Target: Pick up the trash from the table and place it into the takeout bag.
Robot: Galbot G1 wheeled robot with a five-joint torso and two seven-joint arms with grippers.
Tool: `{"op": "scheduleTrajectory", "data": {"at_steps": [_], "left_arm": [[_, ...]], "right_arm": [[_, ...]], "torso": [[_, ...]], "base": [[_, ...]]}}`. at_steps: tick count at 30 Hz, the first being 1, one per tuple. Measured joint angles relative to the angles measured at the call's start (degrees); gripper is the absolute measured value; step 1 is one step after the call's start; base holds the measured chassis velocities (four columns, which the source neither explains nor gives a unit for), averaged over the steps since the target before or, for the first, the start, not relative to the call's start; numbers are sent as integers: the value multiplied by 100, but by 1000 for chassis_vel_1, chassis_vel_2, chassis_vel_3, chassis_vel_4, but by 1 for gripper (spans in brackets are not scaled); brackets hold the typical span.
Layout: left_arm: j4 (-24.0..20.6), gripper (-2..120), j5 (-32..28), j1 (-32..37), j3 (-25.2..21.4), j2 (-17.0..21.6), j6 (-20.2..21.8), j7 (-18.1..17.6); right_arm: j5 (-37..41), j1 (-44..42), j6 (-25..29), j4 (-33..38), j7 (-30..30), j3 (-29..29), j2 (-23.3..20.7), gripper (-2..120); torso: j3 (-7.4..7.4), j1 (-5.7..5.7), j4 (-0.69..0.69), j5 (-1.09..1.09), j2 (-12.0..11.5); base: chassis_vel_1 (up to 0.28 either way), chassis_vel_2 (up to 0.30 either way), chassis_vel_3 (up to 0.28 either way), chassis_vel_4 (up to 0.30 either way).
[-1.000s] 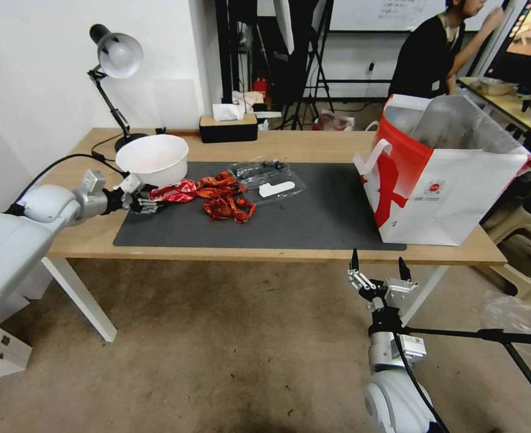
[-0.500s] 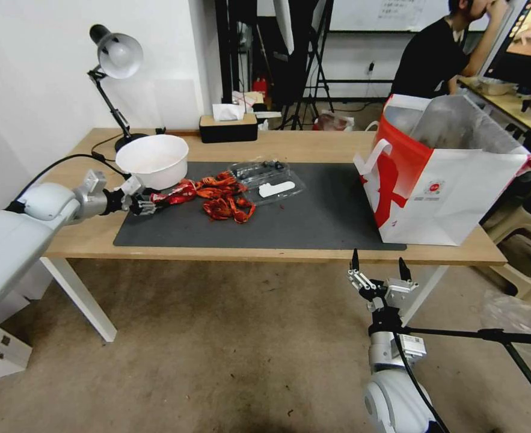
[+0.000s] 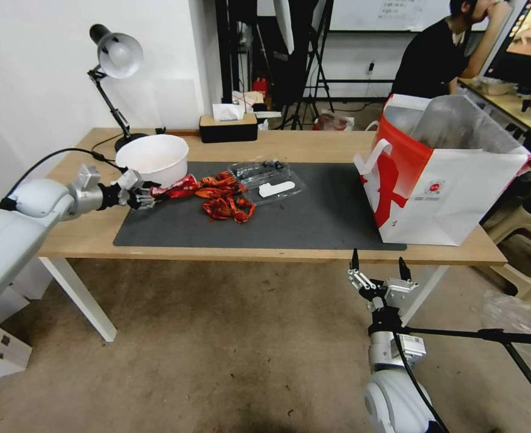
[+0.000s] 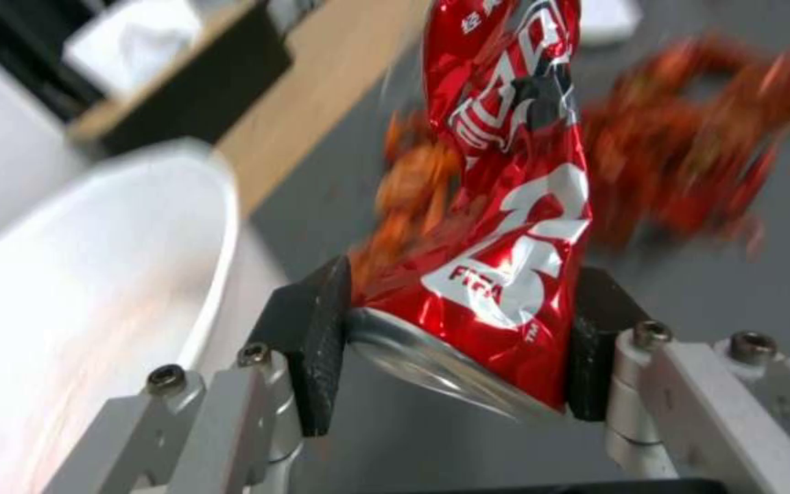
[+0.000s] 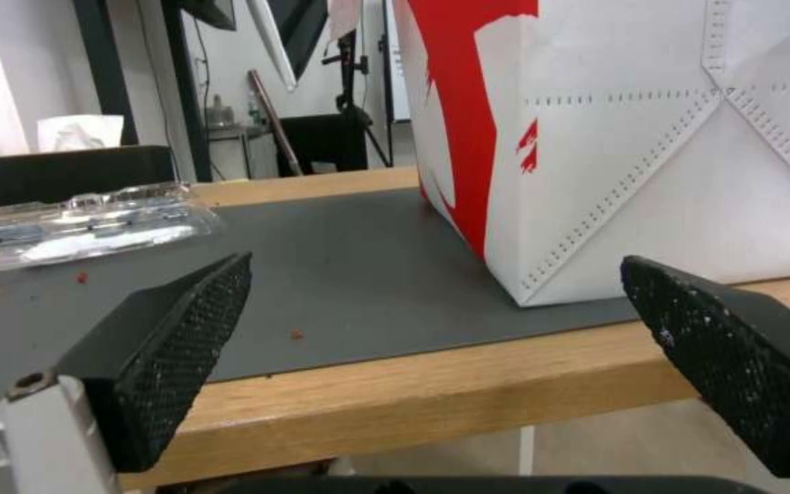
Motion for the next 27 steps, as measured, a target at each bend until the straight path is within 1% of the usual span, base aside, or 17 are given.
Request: {"op": "scheduleTrajectory", "data": {"at_steps": [2, 4, 6, 8, 9, 12, 13, 14, 16, 17, 20, 21, 23, 24, 26, 27], "left_arm": [[-68, 45, -80, -9, 2, 1, -8, 1], [-363, 45, -486, -126, 100, -18, -62, -4], [-433, 45, -590, -166, 143, -37, -67, -15], [-651, 45, -986, -385, 405, -157, -115, -186], [-651, 45, -986, -385, 405, -157, -115, -186], [-754, 45, -1358, -698, 808, -347, -199, -466], [-754, 45, -1358, -698, 808, -347, -199, -466], [-768, 45, -1539, -952, 1093, -516, -234, -633], [-762, 45, -1704, -1267, 1377, -725, -243, -797], [-762, 45, -1704, -1267, 1377, -725, -243, -797], [-683, 45, -1879, -1749, 1740, -1051, -235, -961], [-683, 45, -1879, -1749, 1740, -1051, -235, -961], [-550, 45, -1963, -2109, 1970, -1316, -219, -1035], [-550, 45, -1963, -2109, 1970, -1316, -219, -1035], [-377, 45, -2018, -2428, 2133, -1598, -211, -1078], [-224, 45, -2042, -2656, 2240, -1853, -206, -1098]], "right_arm": [[-1, 1, -1, 0, 0, -2, 1, 100], [-6, 5, -4, 0, 0, -8, 3, 100], [-7, 5, -4, 0, 0, -9, 3, 100], [-8, 3, -6, 0, 0, -7, 2, 100], [-8, 3, -6, 0, 0, -7, 2, 100], [-8, -5, -6, 9, -1, -1, -2, 100], [-8, -5, -6, 9, -1, -1, -2, 100], [-8, -10, -6, 20, 0, 6, -4, 100], [-7, -13, -6, 25, 1, 18, -3, 100], [-7, -13, -6, 25, 1, 18, -3, 100], [-7, -21, -7, 44, 8, 36, 14, 100], [-7, -21, -7, 44, 8, 36, 14, 100], [-7, -30, -7, 49, 9, 50, 24, 100], [-7, -30, -7, 49, 9, 50, 24, 100], [-7, -37, -7, 49, 10, 59, 34, 100], [-8, -37, -7, 49, 10, 67, 44, 100]], "torso": [[0, 0, 0, 0, 0], [0, 0, 0, 1, 0], [0, 0, 0, 1, 0], [0, 0, -1, 2, 0], [0, 0, -1, 2, 0], [0, 0, -1, 1, 0], [0, 0, -1, 1, 0], [0, 0, -4, 1, 0], [0, 0, -2, 2, 0], [0, 0, -2, 2, 0], [0, 0, -1, 1, 0], [0, 0, -1, 1, 0], [0, 0, 1, 2, 0], [0, 0, 1, 2, 0], [0, 0, 0, 3, 0], [1, 0, 1, 3, 0]], "base": [[0, 0, 0, 0], [0, 0, 0, 0], [0, 0, 0, 0], [0, 0, 0, 0], [0, 0, 0, 0], [0, 0, 0, 0], [0, 0, 0, 0], [0, 0, 0, 0], [0, 0, 0, 0], [0, 0, 0, 0], [0, 0, 0, 0], [0, 0, 0, 0], [0, 0, 0, 0], [0, 0, 0, 0], [0, 0, 0, 0], [0, 0, 0, 0]]}}
